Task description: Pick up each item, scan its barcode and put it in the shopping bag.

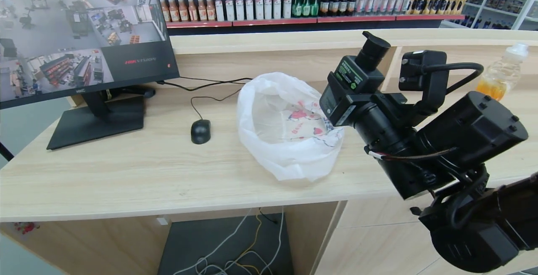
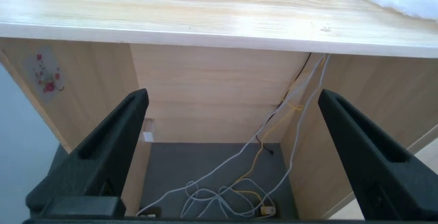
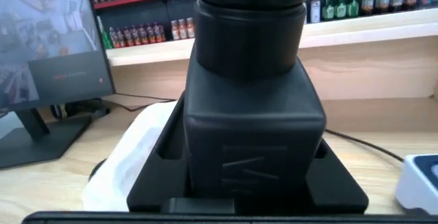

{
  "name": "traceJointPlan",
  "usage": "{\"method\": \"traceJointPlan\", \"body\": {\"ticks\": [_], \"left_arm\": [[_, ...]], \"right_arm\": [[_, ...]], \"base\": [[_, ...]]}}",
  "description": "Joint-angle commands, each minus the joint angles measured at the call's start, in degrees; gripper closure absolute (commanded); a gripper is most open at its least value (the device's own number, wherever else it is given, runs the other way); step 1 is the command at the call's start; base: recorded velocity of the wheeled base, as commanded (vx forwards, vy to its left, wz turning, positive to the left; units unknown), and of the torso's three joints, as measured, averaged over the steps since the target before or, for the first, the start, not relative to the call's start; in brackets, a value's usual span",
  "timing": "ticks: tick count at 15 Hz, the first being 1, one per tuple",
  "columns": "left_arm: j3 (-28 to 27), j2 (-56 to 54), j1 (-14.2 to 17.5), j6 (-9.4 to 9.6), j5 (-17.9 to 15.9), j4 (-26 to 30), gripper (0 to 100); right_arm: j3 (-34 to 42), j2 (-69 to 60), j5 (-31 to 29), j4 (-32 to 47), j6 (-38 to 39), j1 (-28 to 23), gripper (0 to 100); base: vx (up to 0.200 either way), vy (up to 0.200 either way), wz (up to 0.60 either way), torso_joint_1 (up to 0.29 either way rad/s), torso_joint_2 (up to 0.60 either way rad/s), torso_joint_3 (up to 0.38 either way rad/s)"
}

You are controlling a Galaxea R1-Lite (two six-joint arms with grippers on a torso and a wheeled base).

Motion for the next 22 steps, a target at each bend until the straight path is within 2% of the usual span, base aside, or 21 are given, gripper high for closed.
{"method": "traceJointPlan", "body": {"ticks": [1, 5, 8, 13, 16, 18, 22], "left_arm": [[0.0, -0.02, 0.01, -0.07, 0.03, -0.02, 0], [0.0, -0.02, 0.01, 0.02, 0.03, -0.02, 0], [0.0, -0.02, 0.01, 0.02, 0.03, -0.02, 0], [-0.09, -0.02, 0.01, 0.9, 0.03, 0.06, 0], [0.0, -0.02, 0.01, 0.64, 0.03, 0.06, 0], [-0.09, -0.02, 0.01, 0.81, 0.03, 0.06, 0], [0.0, -0.02, 0.01, 0.9, 0.03, 0.06, 0]], "right_arm": [[-0.38, 0.4, 0.19, 0.12, -0.37, 0.18, 100], [-0.21, 2.42, 0.37, 0.82, -0.89, 0.54, 100], [-4.07, 6.37, 0.1, 1.35, -0.98, 2.12, 100], [-17.26, 13.93, -1.3, 5.21, -0.89, -3.24, 100], [-20.25, 17.62, 1.95, 7.5, -0.98, -5.44, 100], [-23.41, 19.82, 2.04, 8.64, -0.98, -6.06, 100], [-24.99, 23.16, 2.04, 10.14, 0.51, -6.85, 100]], "base": [[0.0, 0.2, 0.0, 0.002, 0.0, 0.012], [0.0, 0.05, 0.0, 0.002, 0.0, 0.001], [0.0, 0.0, 0.0, 0.0, 0.0, 0.0], [0.0, 0.0, 0.0, 0.0, 0.0, 0.0], [0.0, 0.0, 0.0, 0.0, 0.0, 0.0], [0.0, 0.0, 0.0, 0.0, 0.0, 0.0], [0.0, 0.0, 0.0, 0.0, 0.0, 0.0]]}}
